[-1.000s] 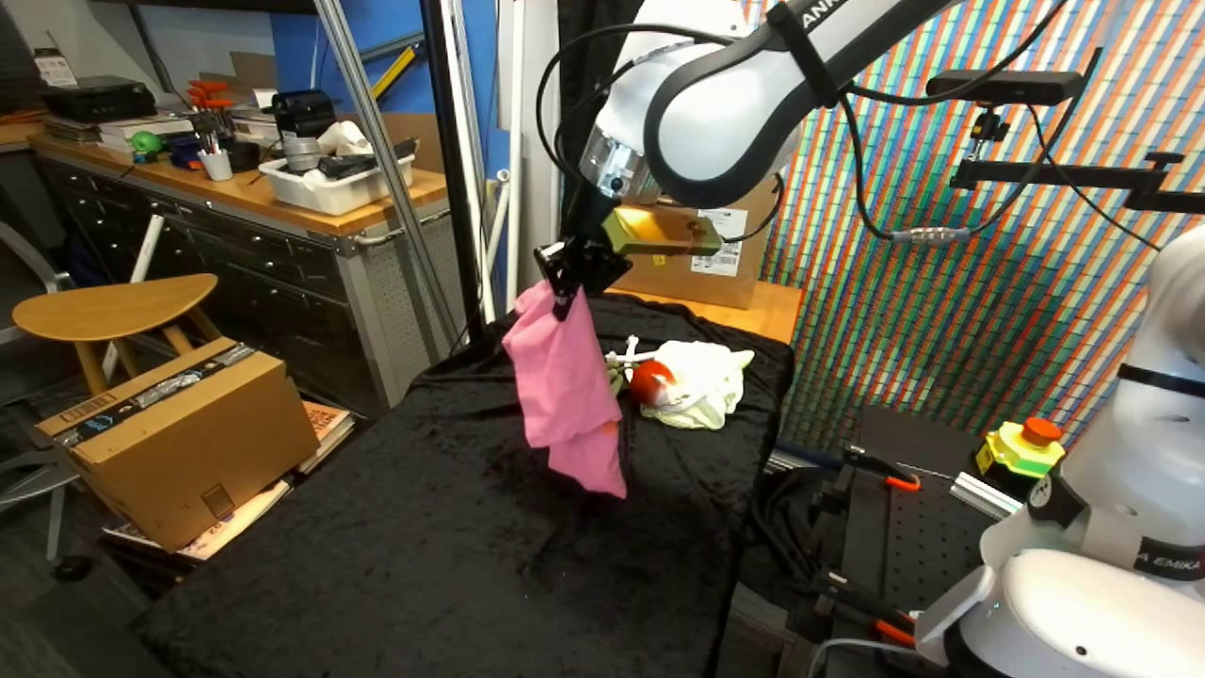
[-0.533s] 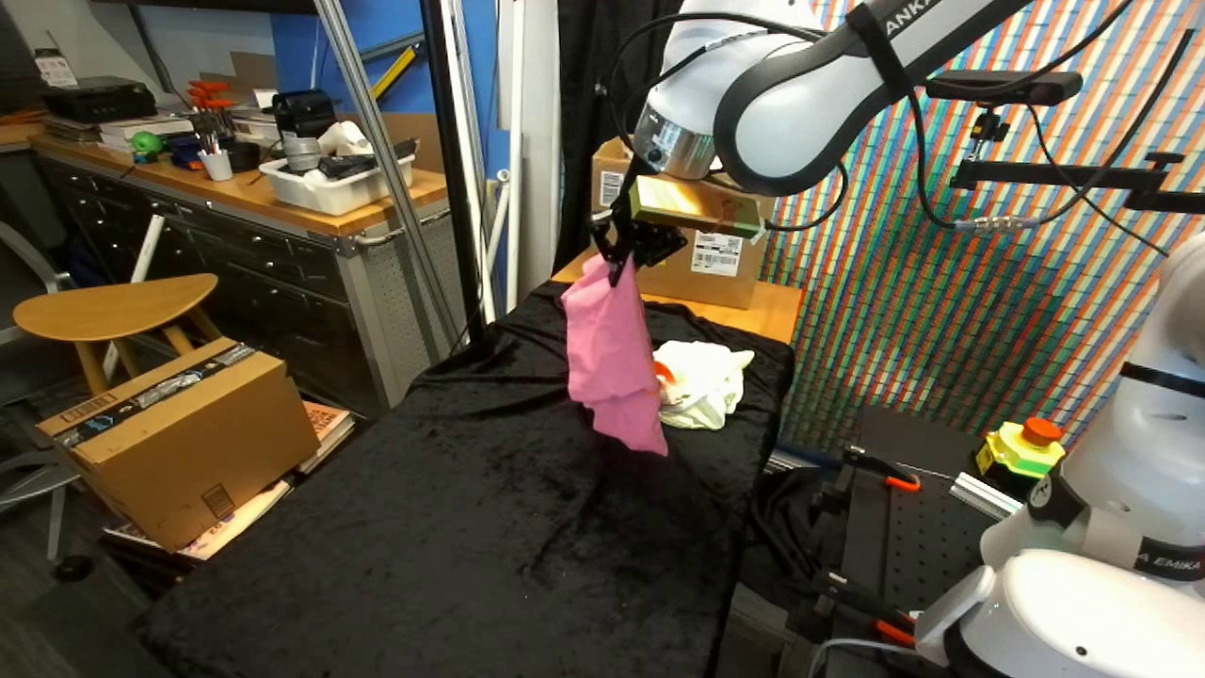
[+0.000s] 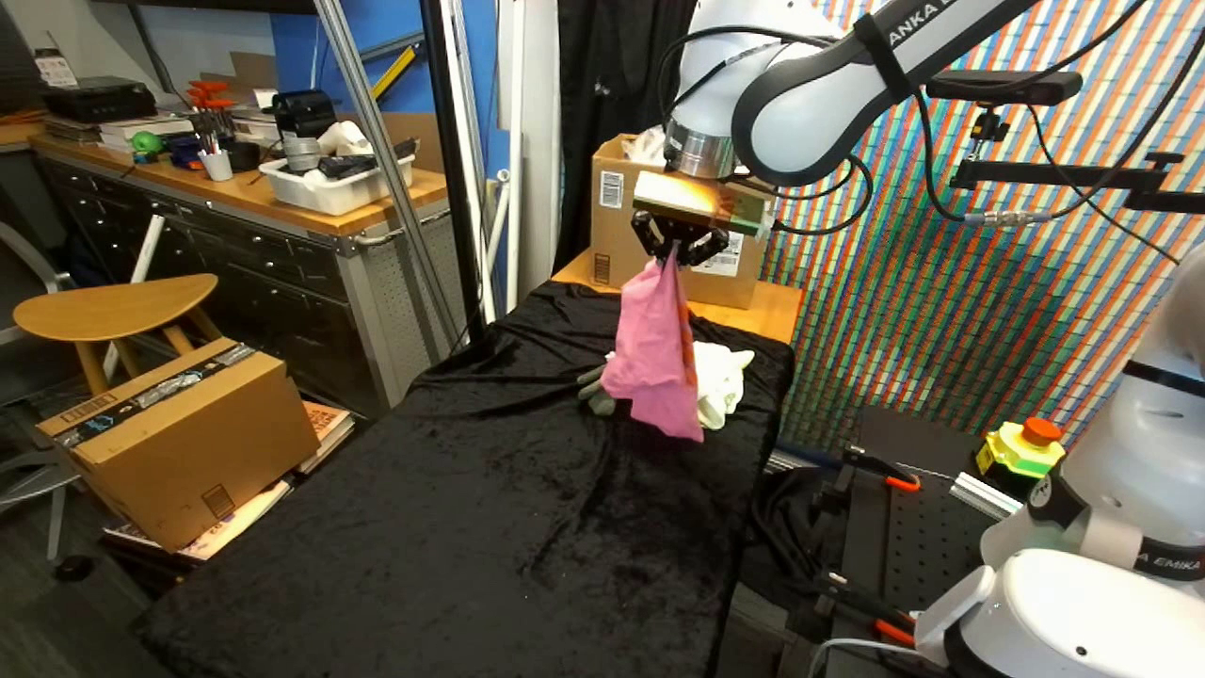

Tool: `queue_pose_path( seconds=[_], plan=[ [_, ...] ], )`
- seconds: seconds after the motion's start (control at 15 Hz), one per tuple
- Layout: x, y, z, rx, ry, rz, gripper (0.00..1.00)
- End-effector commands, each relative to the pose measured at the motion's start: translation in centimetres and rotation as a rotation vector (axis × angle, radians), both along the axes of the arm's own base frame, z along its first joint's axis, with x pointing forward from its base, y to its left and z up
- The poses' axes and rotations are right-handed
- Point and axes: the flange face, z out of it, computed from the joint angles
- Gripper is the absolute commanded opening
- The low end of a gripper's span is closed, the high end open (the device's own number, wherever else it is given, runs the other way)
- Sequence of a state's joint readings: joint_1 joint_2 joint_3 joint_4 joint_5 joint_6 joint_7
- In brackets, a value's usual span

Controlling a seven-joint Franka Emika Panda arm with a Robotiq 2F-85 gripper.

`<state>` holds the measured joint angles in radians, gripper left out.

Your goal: Gather all the objects on the table and put them in one place

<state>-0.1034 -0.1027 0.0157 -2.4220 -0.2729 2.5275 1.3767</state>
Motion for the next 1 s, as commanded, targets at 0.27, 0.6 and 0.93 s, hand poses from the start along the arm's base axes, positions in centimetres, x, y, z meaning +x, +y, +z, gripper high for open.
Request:
queue_pose_path(
  seconds=[0.27,0.6,0.93],
  plan=[
    [1.0,-4.1,-1.5,0.039,0.082,-0.348,0.07],
    [2.6,-5.1,-3.5,0.128,0.148,-0.373,0.45],
    [4.0,-4.5,-4.9,0.173,0.211,-0.355,0.83]
  ],
)
